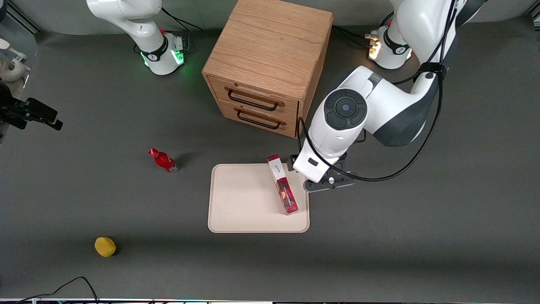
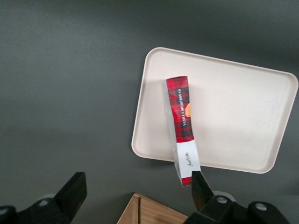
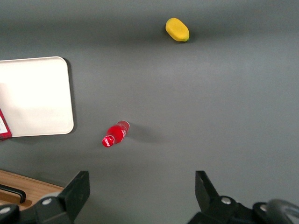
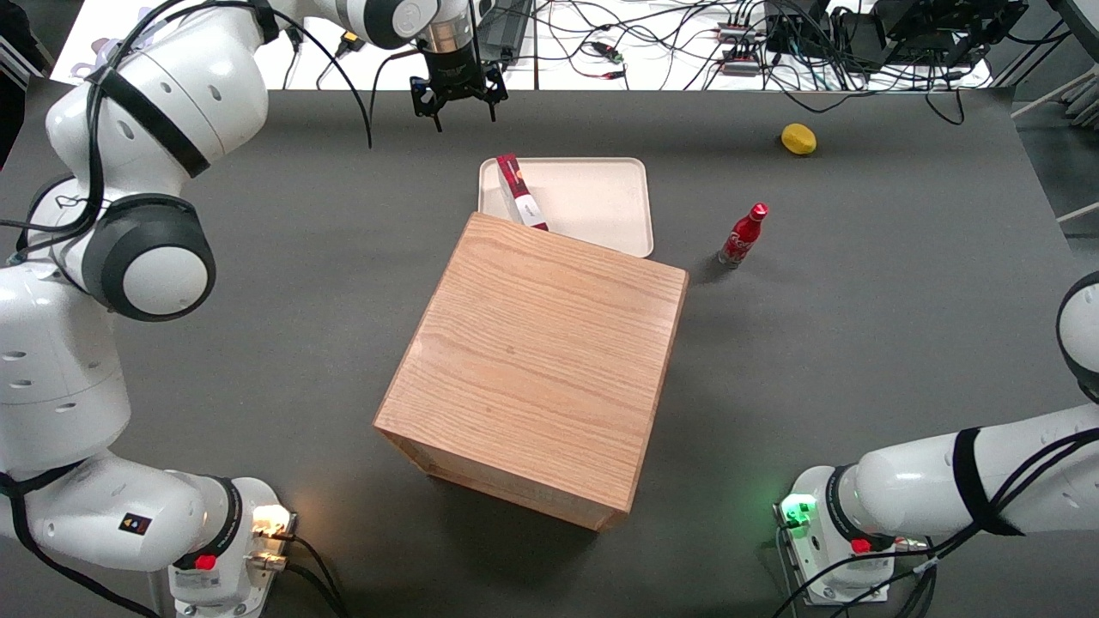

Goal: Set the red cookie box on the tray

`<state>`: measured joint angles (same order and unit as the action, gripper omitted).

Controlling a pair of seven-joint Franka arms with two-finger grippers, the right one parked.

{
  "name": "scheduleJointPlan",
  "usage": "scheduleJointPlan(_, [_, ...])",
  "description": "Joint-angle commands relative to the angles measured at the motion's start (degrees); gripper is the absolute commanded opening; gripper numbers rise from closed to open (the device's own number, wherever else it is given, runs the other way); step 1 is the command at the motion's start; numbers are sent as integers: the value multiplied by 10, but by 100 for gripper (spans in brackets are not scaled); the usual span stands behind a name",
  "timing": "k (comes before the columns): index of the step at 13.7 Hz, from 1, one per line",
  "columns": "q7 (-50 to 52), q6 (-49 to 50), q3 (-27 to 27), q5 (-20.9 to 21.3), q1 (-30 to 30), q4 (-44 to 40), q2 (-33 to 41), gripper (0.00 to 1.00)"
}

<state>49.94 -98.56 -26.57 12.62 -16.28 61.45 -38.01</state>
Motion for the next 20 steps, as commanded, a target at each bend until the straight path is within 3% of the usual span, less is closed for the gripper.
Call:
scheduleJointPlan(1, [-7,1,4,-3,8,15,26,100])
scheduleJointPlan(6, [-26,49,5,-5,24,14,58,100])
scheduleJointPlan(10, [-82,141,6,-14,42,10,107,100])
scheduleJointPlan(16, [-136,221,6,-73,108,17,159,100])
scheduleJointPlan(20, [-196,208,11,-82,159,115,231,100])
